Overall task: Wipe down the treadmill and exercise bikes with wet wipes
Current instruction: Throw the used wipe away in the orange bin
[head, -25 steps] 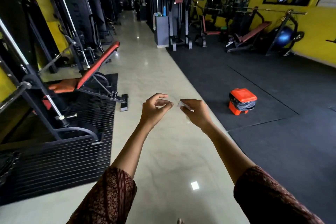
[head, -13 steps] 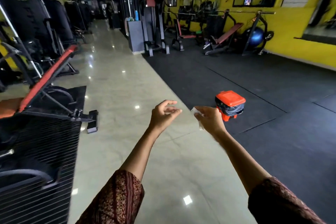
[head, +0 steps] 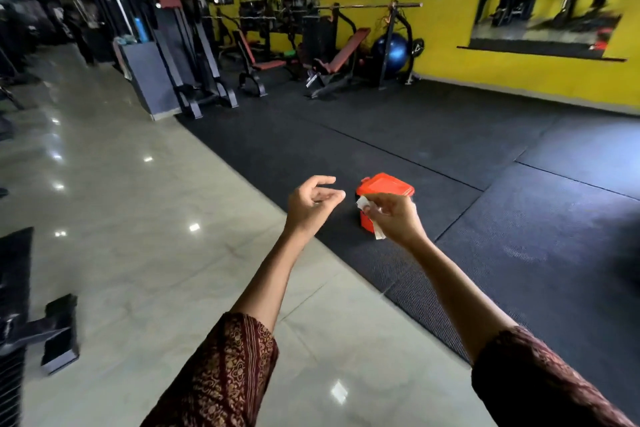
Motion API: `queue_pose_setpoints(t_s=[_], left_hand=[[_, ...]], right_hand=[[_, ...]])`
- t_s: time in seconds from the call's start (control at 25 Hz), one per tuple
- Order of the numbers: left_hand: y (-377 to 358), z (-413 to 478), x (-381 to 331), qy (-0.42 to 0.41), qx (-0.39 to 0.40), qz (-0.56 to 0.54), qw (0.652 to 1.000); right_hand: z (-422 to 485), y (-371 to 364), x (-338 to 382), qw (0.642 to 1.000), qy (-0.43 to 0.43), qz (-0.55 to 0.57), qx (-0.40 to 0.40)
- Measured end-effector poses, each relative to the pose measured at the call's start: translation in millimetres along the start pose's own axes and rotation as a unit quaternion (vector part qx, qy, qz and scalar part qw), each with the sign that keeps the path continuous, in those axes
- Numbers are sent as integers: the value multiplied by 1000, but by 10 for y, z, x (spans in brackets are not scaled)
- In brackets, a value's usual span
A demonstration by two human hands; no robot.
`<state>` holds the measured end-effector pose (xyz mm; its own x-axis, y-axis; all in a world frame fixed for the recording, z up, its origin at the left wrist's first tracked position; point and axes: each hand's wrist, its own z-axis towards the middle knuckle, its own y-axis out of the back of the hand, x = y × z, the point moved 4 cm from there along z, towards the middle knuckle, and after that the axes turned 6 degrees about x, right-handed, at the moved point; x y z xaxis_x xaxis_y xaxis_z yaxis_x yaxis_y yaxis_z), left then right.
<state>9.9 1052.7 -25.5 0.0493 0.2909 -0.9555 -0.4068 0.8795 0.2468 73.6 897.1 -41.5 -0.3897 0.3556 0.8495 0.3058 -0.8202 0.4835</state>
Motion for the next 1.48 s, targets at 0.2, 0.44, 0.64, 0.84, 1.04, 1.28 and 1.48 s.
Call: queue_pose_setpoints(t_s=[0.2,0.44,0.64,0.84,1.04,1.28,1.48], left_hand=[[-771,1239,193,-20,68,22,997],[-1736,2914,405,-10,33,-2,999],[-2545,4135,374,-4,53,-19,998],[-3170,5155,740,32,61,-4,998],[-3640,6507,1022,45,38,-24,998],[-3858,7813,1158,69,-8,-18,997],[-3907,8451,1464,107,-56,8,993]], right_hand=[[1044,443,-753,998,-39,-2,-52],[2617,1193,-1729,997,-58,7,-44],[3749,1879,-2267,996,-70,24,-41],[4692,2129,-2905,997,-75,-5,-12],[6018,2293,-3571,997,-76,-11,11],[7486,2401,-3919,996,-60,-17,61],[8361,2237,-4351,991,-55,-5,119]])
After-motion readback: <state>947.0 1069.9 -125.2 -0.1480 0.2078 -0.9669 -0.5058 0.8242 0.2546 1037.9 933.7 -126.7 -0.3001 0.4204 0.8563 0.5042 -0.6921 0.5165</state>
